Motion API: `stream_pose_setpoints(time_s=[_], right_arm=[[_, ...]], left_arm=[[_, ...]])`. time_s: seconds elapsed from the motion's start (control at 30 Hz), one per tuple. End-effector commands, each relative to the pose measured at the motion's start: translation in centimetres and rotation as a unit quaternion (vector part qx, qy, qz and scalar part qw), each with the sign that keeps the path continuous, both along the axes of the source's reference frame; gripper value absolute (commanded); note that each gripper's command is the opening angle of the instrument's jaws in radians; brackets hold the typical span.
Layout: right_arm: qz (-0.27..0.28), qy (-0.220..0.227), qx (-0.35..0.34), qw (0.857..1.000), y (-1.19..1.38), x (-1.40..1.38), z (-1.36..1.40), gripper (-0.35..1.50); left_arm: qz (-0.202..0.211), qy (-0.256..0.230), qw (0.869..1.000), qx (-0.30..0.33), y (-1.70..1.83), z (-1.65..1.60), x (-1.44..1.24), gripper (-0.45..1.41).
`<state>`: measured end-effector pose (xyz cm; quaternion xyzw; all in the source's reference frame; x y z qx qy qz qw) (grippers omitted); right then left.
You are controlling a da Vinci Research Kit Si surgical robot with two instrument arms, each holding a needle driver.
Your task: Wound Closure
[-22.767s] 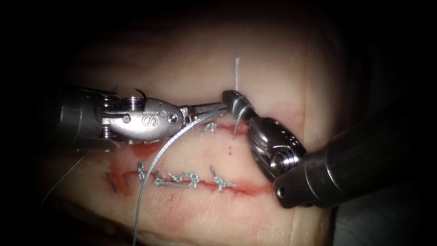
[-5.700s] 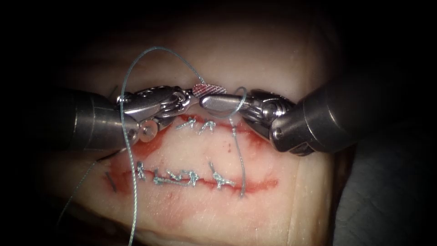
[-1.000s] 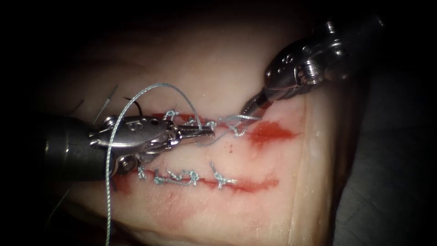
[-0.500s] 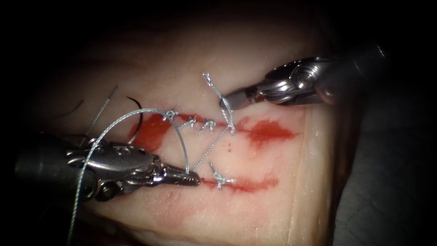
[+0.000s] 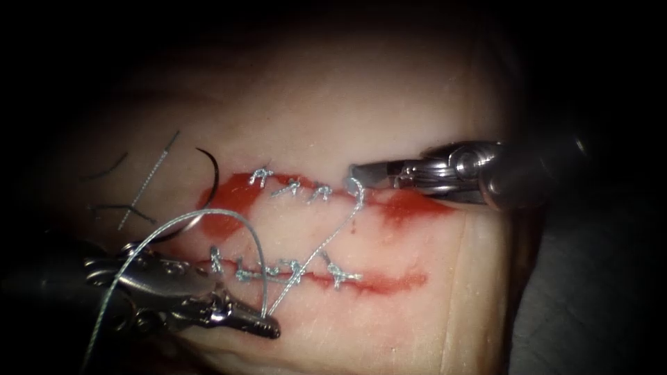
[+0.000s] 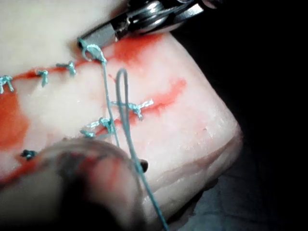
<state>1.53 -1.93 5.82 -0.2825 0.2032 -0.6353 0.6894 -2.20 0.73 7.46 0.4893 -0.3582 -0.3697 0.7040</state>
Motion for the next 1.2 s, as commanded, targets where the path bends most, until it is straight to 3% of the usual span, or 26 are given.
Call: stream_pose_setpoints(time_s=[0.03, 0.07, 0.3, 0.73, 1.2], right_arm=[[0.007, 0.004, -0.002, 1.0, -0.03, 0.08, 0.01, -0.35], [0.052, 0.001, -0.009, 0.999, -0.05, 0.04, 0.0, -0.35], [0.139, 0.005, -0.013, 0.99, -0.05, -0.02, 0.01, -0.35], [0.157, 0.003, -0.006, 0.988, -0.1, 0.0, 0.18, -0.35], [0.181, -0.035, -0.02, 0.983, -0.04, -0.12, 0.21, -0.35]], left_arm=[[0.0, 0.001, 1.0, 0.001, -0.01, 0.04, -0.06, -0.45], [0.012, 0.003, 1.0, 0.002, -0.06, 0.03, 0.0, -0.45], [0.024, 0.0, 1.0, 0.008, -0.13, -0.03, 0.08, -0.45], [0.058, 0.001, 0.998, 0.035, -0.32, -0.2, 0.25, -0.45], [0.123, 0.014, 0.99, 0.066, -0.74, 0.03, 0.24, -0.45]])
